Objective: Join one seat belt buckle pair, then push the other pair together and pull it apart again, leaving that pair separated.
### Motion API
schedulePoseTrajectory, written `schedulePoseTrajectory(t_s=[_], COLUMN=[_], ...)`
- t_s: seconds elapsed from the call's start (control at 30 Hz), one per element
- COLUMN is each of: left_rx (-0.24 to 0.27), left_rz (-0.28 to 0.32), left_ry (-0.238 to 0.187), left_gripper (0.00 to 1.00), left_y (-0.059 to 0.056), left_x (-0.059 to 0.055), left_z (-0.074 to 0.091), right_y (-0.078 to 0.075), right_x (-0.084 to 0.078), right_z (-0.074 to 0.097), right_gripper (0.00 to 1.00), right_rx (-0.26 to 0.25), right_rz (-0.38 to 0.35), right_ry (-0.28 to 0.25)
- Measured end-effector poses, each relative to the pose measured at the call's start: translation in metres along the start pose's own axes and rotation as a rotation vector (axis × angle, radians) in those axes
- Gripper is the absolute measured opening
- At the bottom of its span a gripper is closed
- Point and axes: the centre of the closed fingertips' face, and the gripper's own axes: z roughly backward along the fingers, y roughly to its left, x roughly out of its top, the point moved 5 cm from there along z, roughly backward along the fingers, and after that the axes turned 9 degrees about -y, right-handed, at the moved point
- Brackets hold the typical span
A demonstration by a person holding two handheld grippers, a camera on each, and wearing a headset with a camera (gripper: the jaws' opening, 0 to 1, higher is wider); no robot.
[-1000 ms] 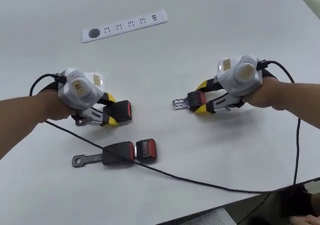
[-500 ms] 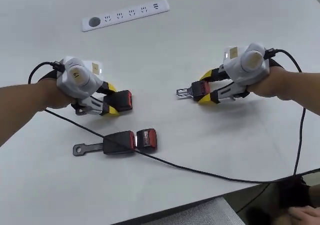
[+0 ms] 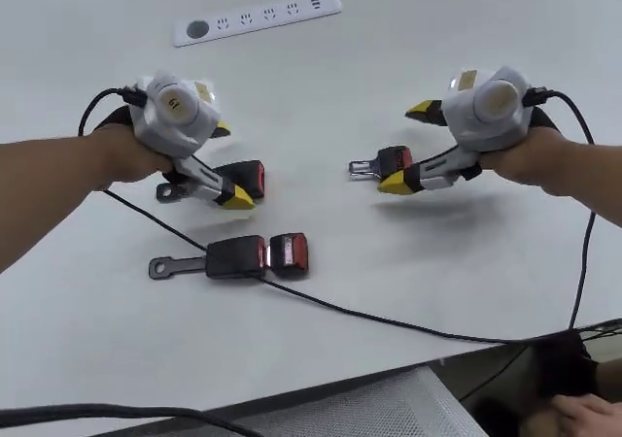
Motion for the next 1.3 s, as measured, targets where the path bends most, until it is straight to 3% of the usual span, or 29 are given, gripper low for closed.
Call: schedulePoseTrajectory(t_s=[0.07, 0.1, 0.2, 0.23, 0.33, 0.4, 0.53, 0.7, 0.77, 0.87, 0.97, 1.3], left_rx=[0.053, 0.072, 0.150, 0.176, 0.234, 0.262, 0.331, 0.356, 0.373, 0.386, 0.398, 0.459], left_rz=[0.034, 0.071, 0.107, 0.163, 0.220, 0.263, 0.299, 0.328, 0.342, 0.343, 0.356, 0.389], left_ry=[-0.010, -0.026, -0.081, -0.098, -0.158, -0.165, -0.225, -0.255, -0.286, -0.289, -0.315, -0.372], left_gripper=[0.84, 0.87, 0.93, 0.93, 0.95, 0.97, 1.00, 1.00, 1.00, 1.00, 1.00, 1.00], left_y=[0.000, -0.001, -0.002, -0.006, -0.011, -0.017, -0.032, -0.052, -0.060, -0.074, -0.089, -0.121], left_x=[-0.001, -0.001, 0.000, -0.001, -0.003, -0.008, -0.013, -0.020, -0.022, -0.029, -0.035, -0.052], left_z=[0.007, 0.010, 0.022, 0.027, 0.037, 0.042, 0.059, 0.074, 0.082, 0.092, 0.104, 0.141], right_y=[0.002, 0.002, 0.005, 0.007, 0.015, 0.020, 0.035, 0.050, 0.057, 0.070, 0.079, 0.107], right_x=[0.001, 0.001, 0.001, 0.001, 0.000, -0.002, -0.001, 0.003, 0.006, 0.010, 0.011, 0.012], right_z=[0.003, 0.005, 0.011, 0.012, 0.018, 0.020, 0.027, 0.037, 0.041, 0.048, 0.051, 0.071], right_gripper=[0.80, 0.81, 0.86, 0.87, 0.89, 0.92, 0.93, 0.97, 0.98, 0.99, 1.00, 1.00], right_rx=[-0.024, -0.060, -0.125, -0.138, -0.195, -0.212, -0.244, -0.285, -0.303, -0.322, -0.321, -0.339], right_rz=[-0.007, -0.007, -0.057, -0.056, -0.075, -0.075, -0.091, -0.109, -0.117, -0.122, -0.123, -0.100], right_ry=[-0.017, -0.022, -0.051, -0.052, -0.077, -0.075, -0.091, -0.120, -0.137, -0.161, -0.170, -0.209])
